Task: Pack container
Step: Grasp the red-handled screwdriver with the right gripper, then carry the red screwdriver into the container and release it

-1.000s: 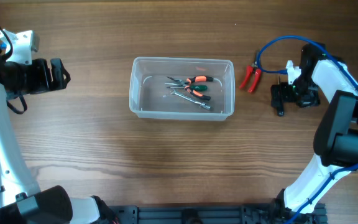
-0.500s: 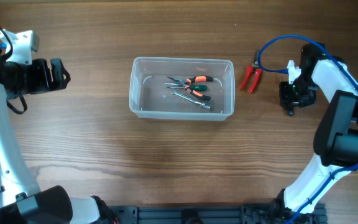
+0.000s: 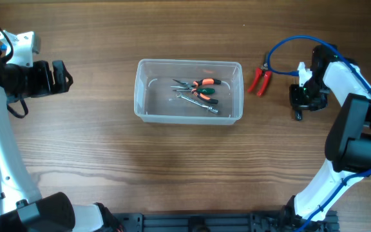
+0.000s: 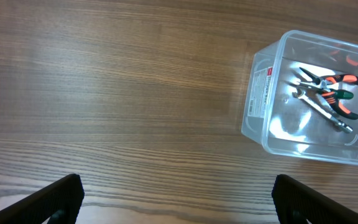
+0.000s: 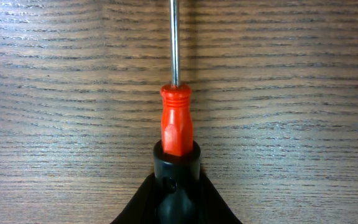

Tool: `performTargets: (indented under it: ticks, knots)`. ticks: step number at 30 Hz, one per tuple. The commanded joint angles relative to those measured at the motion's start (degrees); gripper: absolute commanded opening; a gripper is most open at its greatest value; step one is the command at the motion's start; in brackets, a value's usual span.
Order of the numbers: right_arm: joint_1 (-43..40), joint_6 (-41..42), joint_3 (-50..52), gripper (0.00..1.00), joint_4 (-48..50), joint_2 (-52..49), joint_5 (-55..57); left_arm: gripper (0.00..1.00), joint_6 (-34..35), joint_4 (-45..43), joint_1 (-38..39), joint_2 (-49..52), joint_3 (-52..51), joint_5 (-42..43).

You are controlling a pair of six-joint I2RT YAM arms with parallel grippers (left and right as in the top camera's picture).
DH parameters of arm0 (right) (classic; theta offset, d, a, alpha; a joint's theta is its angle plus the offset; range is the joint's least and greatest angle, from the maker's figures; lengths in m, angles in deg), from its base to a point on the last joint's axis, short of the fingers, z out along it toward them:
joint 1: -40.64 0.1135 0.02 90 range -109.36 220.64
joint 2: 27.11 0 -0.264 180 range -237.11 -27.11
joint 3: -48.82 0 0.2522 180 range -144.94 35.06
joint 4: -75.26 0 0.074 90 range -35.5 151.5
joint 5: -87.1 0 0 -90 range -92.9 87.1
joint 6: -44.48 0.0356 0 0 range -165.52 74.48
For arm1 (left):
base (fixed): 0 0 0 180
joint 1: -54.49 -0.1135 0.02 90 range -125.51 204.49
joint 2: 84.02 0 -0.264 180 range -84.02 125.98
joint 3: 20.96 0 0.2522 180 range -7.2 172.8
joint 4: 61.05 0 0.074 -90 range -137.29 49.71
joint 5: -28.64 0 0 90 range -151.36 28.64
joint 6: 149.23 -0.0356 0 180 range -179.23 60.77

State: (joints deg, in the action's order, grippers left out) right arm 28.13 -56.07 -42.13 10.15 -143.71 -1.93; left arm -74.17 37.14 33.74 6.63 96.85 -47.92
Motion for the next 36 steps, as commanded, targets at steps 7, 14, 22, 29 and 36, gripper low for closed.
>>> performTargets:
  ticks: [7, 14, 22, 29, 36]
  knots:
    - [0.35, 0.22, -0.17, 0.04, -1.81, -0.48, -4.04, 1.00, -0.70, -0.13, -0.11, 0.11, -0.17, 1.09]
    - [6.99, -8.22, -5.03, 0.04, -1.64, 16.46, -5.97, 1.00, -0.70, -0.15, -0.11, 0.11, -0.17, 1.11]
    - [34.12, -27.36, -6.71, 0.04, 1.88, 22.91, -5.99, 1.00, 0.37, -0.13, -0.09, 0.11, -0.17, 1.11]
    - [42.42, -43.41, -6.71, 0.04, 8.09, 12.13, -10.73, 1.00, 0.37, 0.07, -0.09, 0.11, -0.17, 1.11]
    - [43.04, -43.23, -6.69, 0.04, 8.48, 3.56, -19.34, 1.00, 0.37, 0.09, -0.09, 0.11, -0.17, 1.11]
